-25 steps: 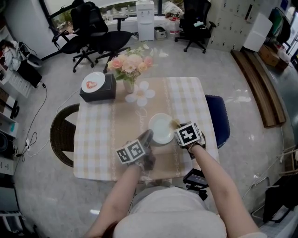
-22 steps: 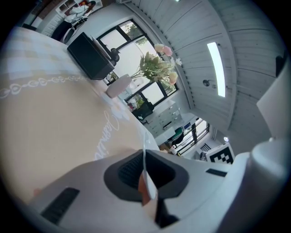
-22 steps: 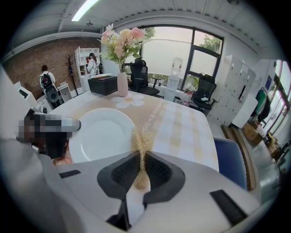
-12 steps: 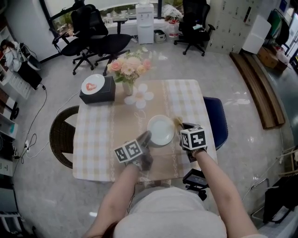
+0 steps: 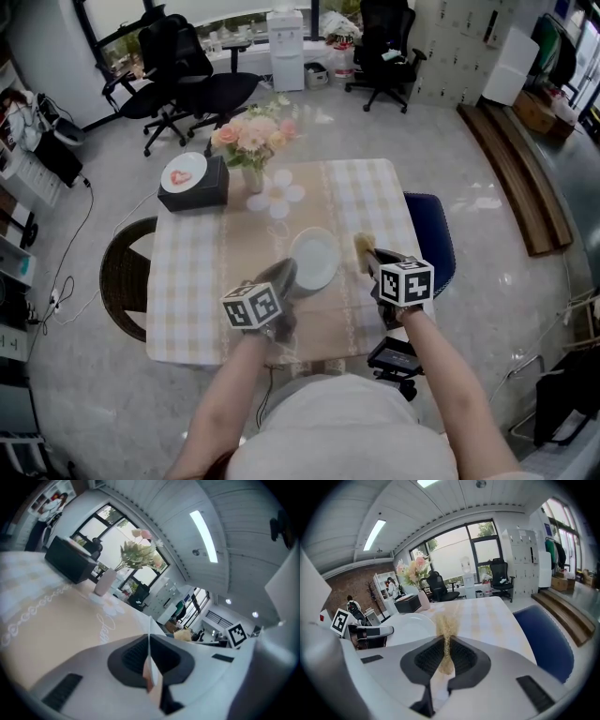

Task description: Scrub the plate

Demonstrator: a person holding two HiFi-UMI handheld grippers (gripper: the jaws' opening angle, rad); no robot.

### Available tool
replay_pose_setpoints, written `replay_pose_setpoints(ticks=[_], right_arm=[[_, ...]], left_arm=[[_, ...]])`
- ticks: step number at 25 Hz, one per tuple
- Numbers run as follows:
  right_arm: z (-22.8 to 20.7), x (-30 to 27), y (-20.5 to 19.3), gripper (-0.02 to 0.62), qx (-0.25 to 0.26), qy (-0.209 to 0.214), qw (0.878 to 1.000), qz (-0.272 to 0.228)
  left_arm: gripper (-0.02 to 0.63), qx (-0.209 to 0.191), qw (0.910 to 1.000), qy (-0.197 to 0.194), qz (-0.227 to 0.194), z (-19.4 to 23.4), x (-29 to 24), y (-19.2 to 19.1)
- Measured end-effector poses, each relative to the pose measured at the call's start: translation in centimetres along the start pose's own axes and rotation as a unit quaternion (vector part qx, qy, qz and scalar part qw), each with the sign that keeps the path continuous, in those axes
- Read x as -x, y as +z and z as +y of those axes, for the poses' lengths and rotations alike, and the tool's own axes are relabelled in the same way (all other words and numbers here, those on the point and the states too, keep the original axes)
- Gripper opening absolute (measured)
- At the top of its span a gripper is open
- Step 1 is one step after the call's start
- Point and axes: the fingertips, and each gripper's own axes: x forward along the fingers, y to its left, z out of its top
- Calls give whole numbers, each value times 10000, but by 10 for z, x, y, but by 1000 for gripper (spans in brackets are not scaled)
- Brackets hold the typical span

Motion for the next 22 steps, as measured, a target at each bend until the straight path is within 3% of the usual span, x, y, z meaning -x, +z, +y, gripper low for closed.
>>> replay_pose_setpoints(ticks=[3, 9, 12, 15, 17, 19, 20, 22], right_arm=[[1, 3, 0, 43, -42, 16, 10000, -35], [11, -1, 1, 43, -7, 134, 9999, -90], [14, 1, 2, 43, 8, 137, 9998, -112], [11, 4, 3, 43, -28, 92, 9998, -153], [8, 7, 3, 43, -85, 64, 9998, -194], [6, 8, 3, 43, -123, 45, 9997, -216], [5, 8, 3, 43, -134, 35, 9997, -221], [4, 8, 2, 43, -156, 19, 9996, -220]], left_arm=[[21, -896, 9960, 18, 72, -12, 2, 10], [21, -2373, 9712, 47, 186, -26, 2, 20], [21, -2936, 9557, 111, 175, -32, 4, 27], [21, -3604, 9324, 168, 236, -39, 4, 29], [21, -4151, 9090, 224, 312, -43, 4, 26], [21, -4826, 8745, 325, 359, -46, 2, 23], [21, -5225, 8511, 357, 384, -48, 1, 20], [21, -6128, 7883, 340, 441, -56, -3, 11]])
